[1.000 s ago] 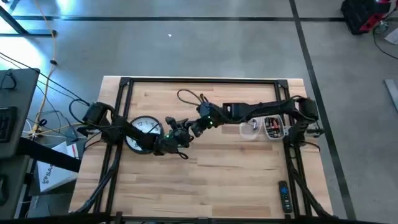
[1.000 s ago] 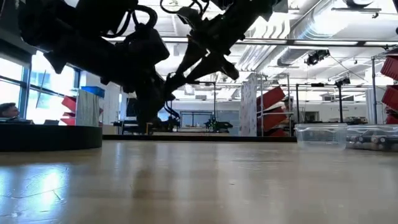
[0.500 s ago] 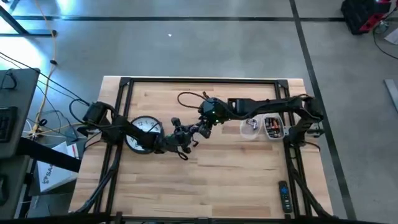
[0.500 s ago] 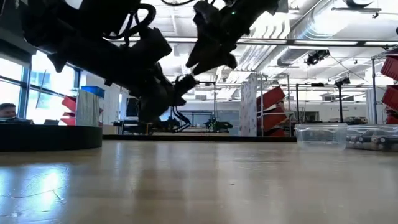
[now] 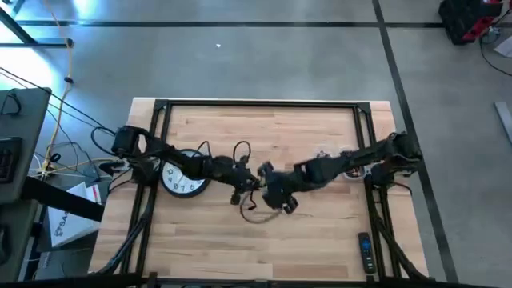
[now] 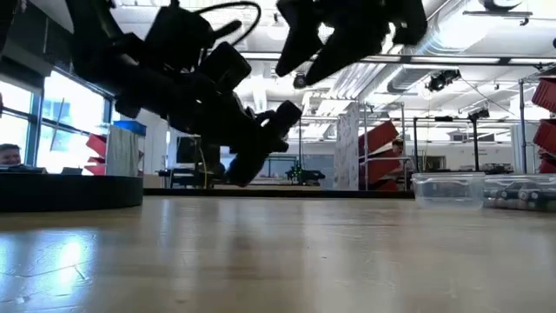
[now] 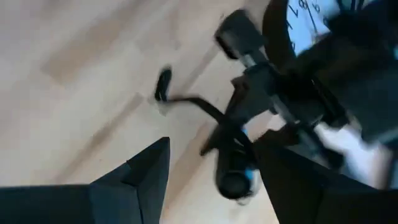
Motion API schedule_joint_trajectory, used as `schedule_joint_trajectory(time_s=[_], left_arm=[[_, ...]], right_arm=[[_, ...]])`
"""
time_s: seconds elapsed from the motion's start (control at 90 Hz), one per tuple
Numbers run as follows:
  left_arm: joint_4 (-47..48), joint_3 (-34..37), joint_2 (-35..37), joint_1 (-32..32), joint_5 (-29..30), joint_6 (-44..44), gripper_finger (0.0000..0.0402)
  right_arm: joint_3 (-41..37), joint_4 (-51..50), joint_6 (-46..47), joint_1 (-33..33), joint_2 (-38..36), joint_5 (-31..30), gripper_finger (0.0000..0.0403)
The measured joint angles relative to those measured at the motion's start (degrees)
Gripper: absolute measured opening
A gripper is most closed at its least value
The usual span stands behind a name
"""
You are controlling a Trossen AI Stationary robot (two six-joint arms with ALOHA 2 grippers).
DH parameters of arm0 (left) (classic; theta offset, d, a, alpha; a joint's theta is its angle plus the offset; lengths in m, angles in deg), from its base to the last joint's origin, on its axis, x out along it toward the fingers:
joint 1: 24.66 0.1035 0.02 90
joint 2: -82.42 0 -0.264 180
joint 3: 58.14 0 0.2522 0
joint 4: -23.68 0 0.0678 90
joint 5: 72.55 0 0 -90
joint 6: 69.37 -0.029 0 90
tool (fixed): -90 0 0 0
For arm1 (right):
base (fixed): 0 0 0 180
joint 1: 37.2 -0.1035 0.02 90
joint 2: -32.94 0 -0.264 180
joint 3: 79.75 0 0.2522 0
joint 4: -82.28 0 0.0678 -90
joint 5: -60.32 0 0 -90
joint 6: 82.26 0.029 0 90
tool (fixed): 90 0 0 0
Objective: Insert battery
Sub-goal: Close the black flashlight lid
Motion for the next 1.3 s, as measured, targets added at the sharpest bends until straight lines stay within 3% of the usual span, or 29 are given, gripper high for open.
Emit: schedule_joint_trajectory(time_s=[0.1, 0.189, 0.533, 0.689, 1.078, 1.3], left_arm=[[-0.37, 0.02, -0.81, 0.63, -4.67, 1.07, 0.0099], [-0.45, 0.02, -0.98, 0.56, -7.95, 1.05, 0.0099], [-0.14, 0.02, -0.98, 0.36, -10.22, 0.92, 0.0099], [-0.13, 0.02, -0.97, 0.28, -10.23, 0.89, 0.0099], [0.28, 0.03, -0.96, -0.27, -10.16, -0.67, 0.0099], [0.23, 0.04, -0.96, -0.26, -9.89, -0.71, 0.0099]], right_arm=[[0.00, 0.07, -6.50, -1.95, 1.51, -5.89, 0.0208], [0.00, 0.09, -9.41, -2.70, 2.74, -6.83, 0.0208], [0.02, 3.26, -20.41, -2.60, 5.65, -9.74, 0.0208], [0.02, 3.91, -20.61, -2.15, 6.22, -10.18, 0.0196], [0.02, 4.55, -17.76, -2.03, 6.22, -8.78, 0.0108], [0.02, 4.22, -12.50, -1.89, 6.22, -8.89, 0.0096]])
